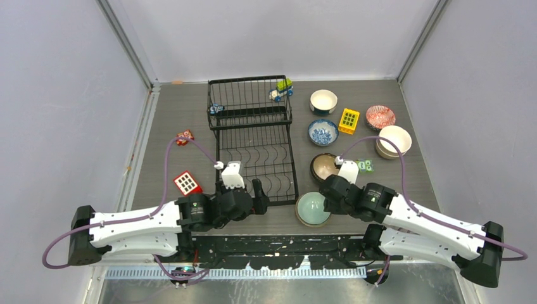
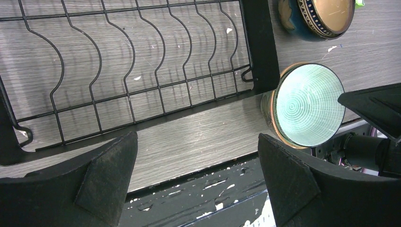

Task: Unload the bowls from the dish rack
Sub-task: Place the bowl with the bowl.

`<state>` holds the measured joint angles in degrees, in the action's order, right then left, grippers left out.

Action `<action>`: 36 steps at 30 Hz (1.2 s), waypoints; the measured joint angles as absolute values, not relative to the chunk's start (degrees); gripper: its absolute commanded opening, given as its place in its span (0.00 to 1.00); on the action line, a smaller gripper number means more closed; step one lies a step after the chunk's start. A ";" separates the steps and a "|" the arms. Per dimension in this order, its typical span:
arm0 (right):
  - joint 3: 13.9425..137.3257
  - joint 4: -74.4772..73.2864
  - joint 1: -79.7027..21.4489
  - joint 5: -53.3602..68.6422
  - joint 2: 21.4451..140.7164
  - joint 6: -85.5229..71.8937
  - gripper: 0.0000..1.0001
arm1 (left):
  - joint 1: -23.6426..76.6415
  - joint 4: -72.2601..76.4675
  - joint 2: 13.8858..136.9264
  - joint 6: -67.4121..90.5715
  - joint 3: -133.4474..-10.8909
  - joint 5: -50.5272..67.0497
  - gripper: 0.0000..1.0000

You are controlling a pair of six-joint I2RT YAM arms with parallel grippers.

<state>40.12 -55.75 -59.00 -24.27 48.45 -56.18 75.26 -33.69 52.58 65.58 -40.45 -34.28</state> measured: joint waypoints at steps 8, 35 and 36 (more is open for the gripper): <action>40.86 -57.98 -59.00 -23.88 49.52 -57.74 0.26 | 75.26 -33.69 52.58 65.56 -40.42 -34.35 1.00; 39.53 -58.76 -59.00 -22.35 49.54 -60.29 0.16 | 75.26 -33.58 52.23 65.56 -39.18 -34.41 1.00; 39.53 -58.78 -59.00 -22.33 49.54 -60.34 0.16 | 75.26 -33.58 52.23 65.56 -39.18 -34.41 1.00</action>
